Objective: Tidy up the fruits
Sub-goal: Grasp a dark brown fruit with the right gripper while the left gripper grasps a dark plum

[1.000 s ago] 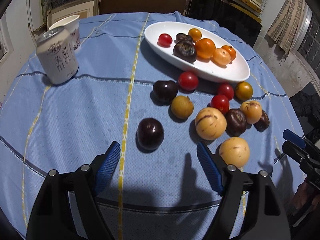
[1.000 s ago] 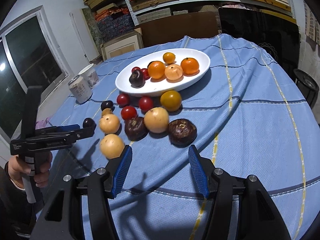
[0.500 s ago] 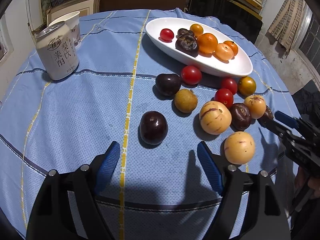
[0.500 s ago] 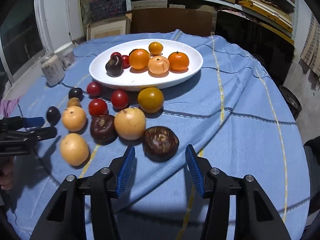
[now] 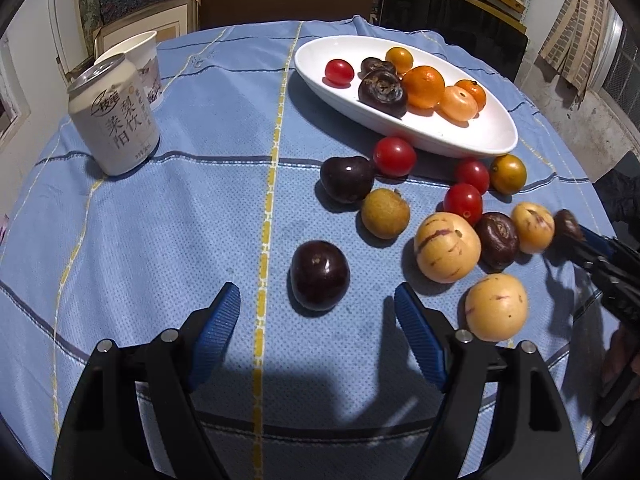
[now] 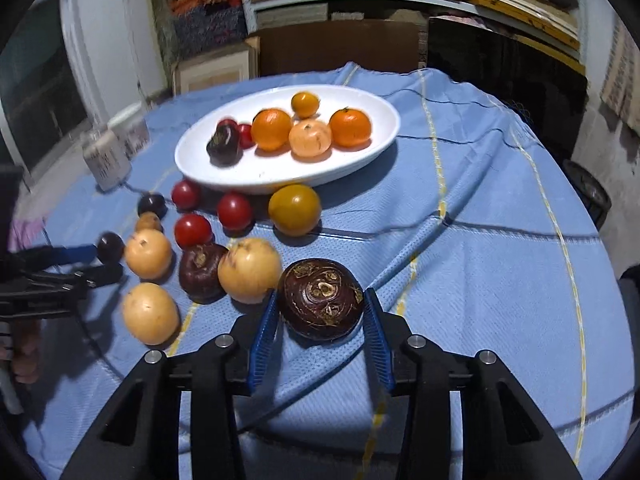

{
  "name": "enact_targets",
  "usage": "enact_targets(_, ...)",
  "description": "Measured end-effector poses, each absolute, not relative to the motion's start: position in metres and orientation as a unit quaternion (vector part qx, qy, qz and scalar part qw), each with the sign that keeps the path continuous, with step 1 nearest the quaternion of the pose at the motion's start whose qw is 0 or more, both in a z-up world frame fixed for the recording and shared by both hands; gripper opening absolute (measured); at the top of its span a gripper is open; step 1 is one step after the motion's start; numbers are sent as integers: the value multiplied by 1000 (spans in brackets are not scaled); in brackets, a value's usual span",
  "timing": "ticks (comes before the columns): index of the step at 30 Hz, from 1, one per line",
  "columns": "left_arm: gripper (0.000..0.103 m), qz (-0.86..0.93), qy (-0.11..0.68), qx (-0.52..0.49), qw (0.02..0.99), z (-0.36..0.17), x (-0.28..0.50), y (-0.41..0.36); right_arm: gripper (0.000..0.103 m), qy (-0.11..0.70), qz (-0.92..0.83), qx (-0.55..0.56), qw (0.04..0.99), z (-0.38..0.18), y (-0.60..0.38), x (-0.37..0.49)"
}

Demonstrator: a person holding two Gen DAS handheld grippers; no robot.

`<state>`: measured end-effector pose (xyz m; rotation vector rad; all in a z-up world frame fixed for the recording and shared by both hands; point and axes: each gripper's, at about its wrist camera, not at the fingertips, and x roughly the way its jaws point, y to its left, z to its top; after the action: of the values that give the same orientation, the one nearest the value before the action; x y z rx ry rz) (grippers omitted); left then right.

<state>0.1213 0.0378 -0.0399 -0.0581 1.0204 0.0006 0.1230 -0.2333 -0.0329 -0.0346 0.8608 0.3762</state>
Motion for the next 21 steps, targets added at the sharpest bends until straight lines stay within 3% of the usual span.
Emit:
enact_targets(3, 68, 9, 482, -10, 876, -41, 127, 35, 43, 418, 201, 17, 886, -31, -245, 117)
enact_targets(7, 32, -3, 472, 1, 881, -39, 130, 32, 43, 417, 213, 16, 883, -30, -247, 106)
enact_targets(10, 27, -4, 473, -4, 881, -38, 130, 34, 43, 416, 215, 17, 883, -28, -247, 103)
enact_targets(21, 27, -21, 461, -15, 887, -15, 115, 32, 43, 405, 229, 5, 885, -16, -238, 99)
